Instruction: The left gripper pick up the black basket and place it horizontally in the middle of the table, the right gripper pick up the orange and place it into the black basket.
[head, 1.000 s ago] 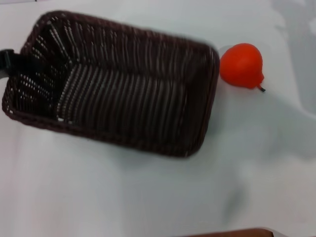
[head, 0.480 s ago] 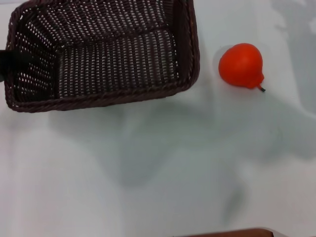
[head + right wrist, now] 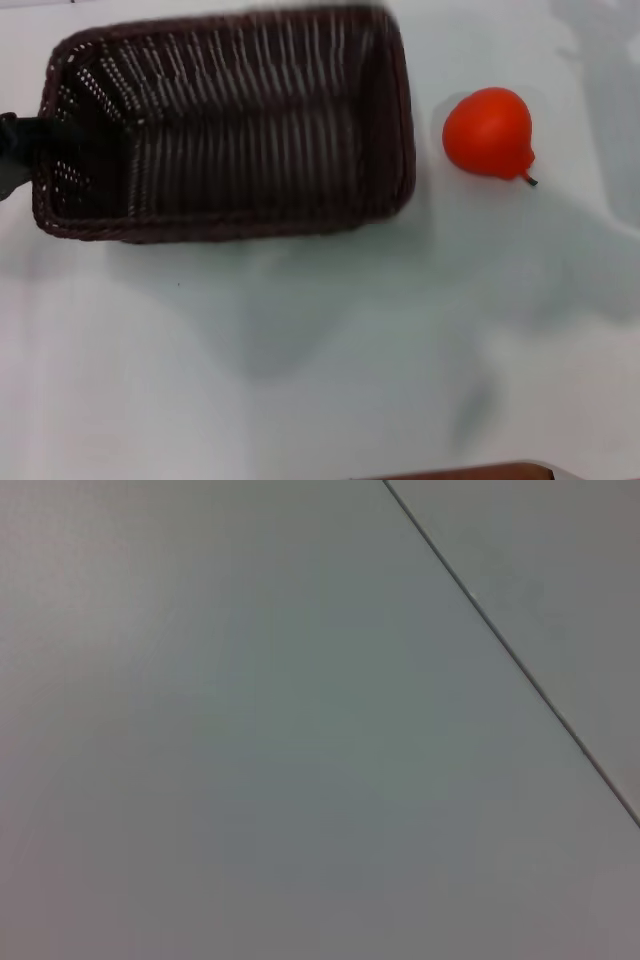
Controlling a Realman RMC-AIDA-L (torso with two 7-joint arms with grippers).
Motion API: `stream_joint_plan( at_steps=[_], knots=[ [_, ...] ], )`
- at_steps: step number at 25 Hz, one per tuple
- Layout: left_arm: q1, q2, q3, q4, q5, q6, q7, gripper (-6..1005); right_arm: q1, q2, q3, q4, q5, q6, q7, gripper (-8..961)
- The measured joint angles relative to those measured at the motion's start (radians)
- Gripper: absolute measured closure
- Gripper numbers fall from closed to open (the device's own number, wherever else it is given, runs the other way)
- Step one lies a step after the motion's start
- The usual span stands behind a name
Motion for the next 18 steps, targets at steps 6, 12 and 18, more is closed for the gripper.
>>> stream_joint_plan(
  at_steps=[6,12,18],
  knots=[
    [0.005,0.0,-0.008,0.013,-0.011,-0.001,-0.002,678,0.0,0.0,0.0,-0.001,0.0,0.0,0.0,-4],
    [0.011,0.002,-0.009,0.015,-0.013,-0.014,-0.004,506,0.0,0.0,0.0,-0.001,0.0,-0.006,0.0,-4],
    [0.019,0.007,-0.013,0.014,-0.015,-0.02,-0.002,506,0.0,-0.001,-0.008,0.001,-0.003,-0.026,0.0,-4]
  ],
)
